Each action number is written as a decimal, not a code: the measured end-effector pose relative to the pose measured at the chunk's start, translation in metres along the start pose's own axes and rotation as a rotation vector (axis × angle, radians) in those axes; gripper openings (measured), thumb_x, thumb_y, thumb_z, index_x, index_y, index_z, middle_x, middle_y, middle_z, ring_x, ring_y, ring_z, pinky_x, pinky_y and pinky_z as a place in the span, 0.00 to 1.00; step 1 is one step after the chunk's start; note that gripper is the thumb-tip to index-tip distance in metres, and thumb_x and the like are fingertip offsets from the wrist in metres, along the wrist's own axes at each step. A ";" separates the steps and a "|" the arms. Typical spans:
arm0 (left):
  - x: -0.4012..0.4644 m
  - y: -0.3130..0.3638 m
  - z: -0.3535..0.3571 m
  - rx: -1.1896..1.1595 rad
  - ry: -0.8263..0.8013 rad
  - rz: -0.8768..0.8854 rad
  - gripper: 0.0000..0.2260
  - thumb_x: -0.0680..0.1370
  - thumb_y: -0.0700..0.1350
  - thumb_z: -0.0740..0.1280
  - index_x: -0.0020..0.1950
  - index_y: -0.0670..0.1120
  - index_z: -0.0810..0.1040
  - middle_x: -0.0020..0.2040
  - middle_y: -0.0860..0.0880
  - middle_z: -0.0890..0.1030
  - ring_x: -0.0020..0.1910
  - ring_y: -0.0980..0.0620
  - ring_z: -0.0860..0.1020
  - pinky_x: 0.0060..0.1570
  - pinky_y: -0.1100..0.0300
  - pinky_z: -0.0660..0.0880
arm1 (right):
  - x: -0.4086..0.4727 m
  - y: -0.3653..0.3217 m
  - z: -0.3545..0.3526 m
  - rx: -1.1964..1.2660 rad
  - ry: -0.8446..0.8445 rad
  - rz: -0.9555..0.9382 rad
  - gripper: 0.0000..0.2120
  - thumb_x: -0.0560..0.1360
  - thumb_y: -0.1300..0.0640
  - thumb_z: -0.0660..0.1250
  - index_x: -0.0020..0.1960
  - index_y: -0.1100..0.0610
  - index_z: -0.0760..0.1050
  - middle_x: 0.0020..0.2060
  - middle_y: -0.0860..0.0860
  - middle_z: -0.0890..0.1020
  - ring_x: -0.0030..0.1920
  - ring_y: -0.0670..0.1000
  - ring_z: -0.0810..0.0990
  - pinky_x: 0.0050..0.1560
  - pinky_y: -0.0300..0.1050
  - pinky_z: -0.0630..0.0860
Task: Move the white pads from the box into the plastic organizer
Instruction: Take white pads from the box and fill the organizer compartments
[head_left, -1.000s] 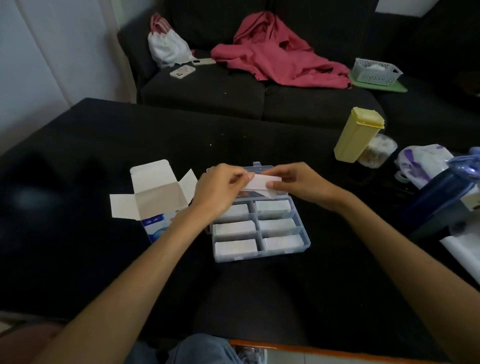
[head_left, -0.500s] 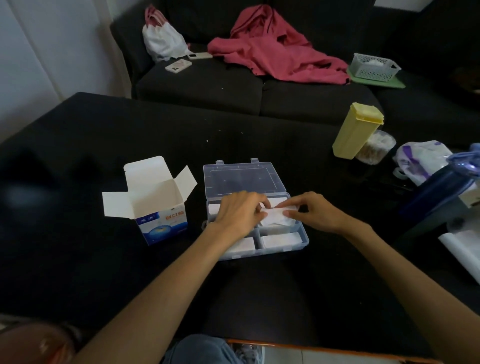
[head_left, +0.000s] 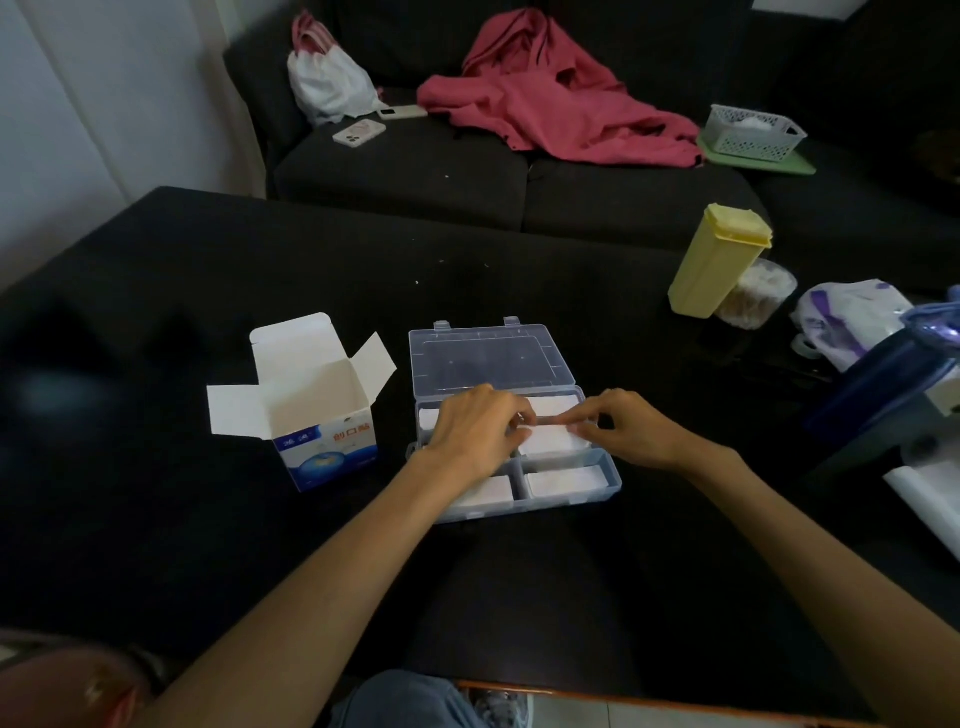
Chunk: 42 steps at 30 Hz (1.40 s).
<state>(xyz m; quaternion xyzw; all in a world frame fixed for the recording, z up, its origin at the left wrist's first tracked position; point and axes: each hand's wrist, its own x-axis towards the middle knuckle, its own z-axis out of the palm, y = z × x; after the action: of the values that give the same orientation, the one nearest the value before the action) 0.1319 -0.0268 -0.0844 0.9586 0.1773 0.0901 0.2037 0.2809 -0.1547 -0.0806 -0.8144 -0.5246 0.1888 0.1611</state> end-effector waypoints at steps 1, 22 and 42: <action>-0.001 0.000 0.002 0.013 -0.006 0.014 0.11 0.78 0.49 0.66 0.60 0.51 0.79 0.51 0.50 0.81 0.50 0.53 0.77 0.46 0.62 0.72 | -0.001 0.000 0.000 0.022 0.005 0.004 0.12 0.77 0.61 0.63 0.59 0.55 0.78 0.50 0.50 0.80 0.42 0.40 0.74 0.43 0.32 0.70; -0.001 -0.007 0.017 0.049 -0.005 0.052 0.10 0.77 0.49 0.66 0.58 0.54 0.80 0.52 0.50 0.81 0.52 0.52 0.75 0.58 0.55 0.73 | -0.003 0.001 -0.011 -0.443 0.098 0.128 0.11 0.75 0.47 0.64 0.55 0.47 0.79 0.45 0.47 0.72 0.48 0.46 0.68 0.49 0.40 0.64; -0.006 -0.010 0.015 0.233 -0.021 0.114 0.18 0.81 0.48 0.56 0.71 0.49 0.67 0.71 0.51 0.68 0.73 0.50 0.60 0.68 0.53 0.59 | 0.032 -0.001 0.012 0.032 0.317 0.463 0.11 0.73 0.49 0.69 0.47 0.56 0.82 0.32 0.48 0.79 0.29 0.47 0.75 0.33 0.38 0.73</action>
<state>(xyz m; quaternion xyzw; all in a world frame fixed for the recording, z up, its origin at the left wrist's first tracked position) 0.1274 -0.0259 -0.1026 0.9852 0.1298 0.0700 0.0872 0.2862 -0.1242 -0.0954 -0.9293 -0.2897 0.0991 0.2067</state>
